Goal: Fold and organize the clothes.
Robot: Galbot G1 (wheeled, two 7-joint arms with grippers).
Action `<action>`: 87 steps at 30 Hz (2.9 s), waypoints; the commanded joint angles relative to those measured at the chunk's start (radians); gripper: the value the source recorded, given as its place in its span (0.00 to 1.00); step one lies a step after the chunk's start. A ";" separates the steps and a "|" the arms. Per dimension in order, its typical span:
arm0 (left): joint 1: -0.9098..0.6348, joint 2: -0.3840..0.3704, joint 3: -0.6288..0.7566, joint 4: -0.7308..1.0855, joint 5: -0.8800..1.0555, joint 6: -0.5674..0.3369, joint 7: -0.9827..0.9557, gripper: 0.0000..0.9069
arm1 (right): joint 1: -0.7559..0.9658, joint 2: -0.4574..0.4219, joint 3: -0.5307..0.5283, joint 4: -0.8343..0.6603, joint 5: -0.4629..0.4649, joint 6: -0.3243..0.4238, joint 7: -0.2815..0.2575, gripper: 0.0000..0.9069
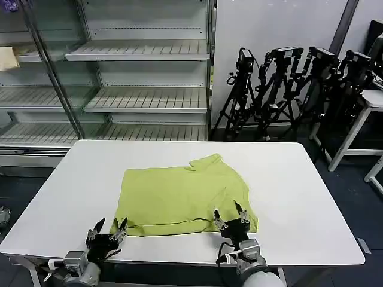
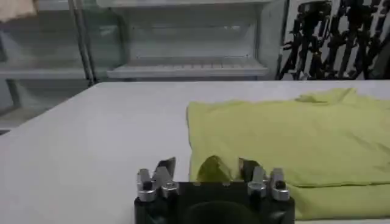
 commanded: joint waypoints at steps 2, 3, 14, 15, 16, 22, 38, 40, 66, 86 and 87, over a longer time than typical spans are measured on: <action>0.045 -0.025 -0.014 -0.021 -0.020 -0.003 0.000 1.00 | -0.111 -0.005 0.102 0.026 -0.009 0.012 -0.003 1.00; 0.050 -0.028 -0.017 -0.023 -0.025 -0.003 0.000 1.00 | -0.118 -0.007 0.114 0.024 -0.006 0.012 -0.002 1.00; 0.034 -0.033 -0.044 -0.026 -0.088 -0.012 -0.003 1.00 | -0.114 -0.007 0.160 -0.023 0.033 0.009 0.001 1.00; 0.032 -0.034 -0.049 -0.027 -0.103 -0.020 -0.004 1.00 | -0.111 -0.007 0.159 -0.029 0.035 0.007 0.002 1.00; 0.032 -0.035 -0.055 -0.028 -0.109 -0.023 -0.004 1.00 | -0.108 -0.006 0.156 -0.034 0.038 0.005 0.001 1.00; 0.034 -0.043 -0.072 -0.033 -0.163 -0.024 -0.004 1.00 | -0.094 0.004 0.141 -0.064 0.046 -0.002 -0.003 1.00; 0.075 -0.073 -0.132 -0.093 -0.222 -0.033 -0.004 1.00 | -0.064 0.033 0.084 -0.110 0.049 -0.040 -0.011 1.00; 0.083 -0.078 -0.139 -0.116 -0.222 -0.038 -0.003 1.00 | -0.067 0.034 0.085 -0.108 0.049 -0.040 -0.011 1.00; 0.049 -0.038 -0.231 -0.173 -0.379 -0.061 0.005 1.00 | -0.093 0.029 0.099 -0.108 0.043 -0.032 -0.010 1.00; 0.045 -0.052 -0.008 0.034 0.020 -0.104 0.033 1.00 | -0.097 0.021 0.101 -0.095 0.041 -0.029 -0.011 1.00; 0.033 -0.047 0.009 0.047 0.049 -0.098 0.038 1.00 | -0.096 0.021 0.100 -0.098 0.040 -0.030 -0.011 1.00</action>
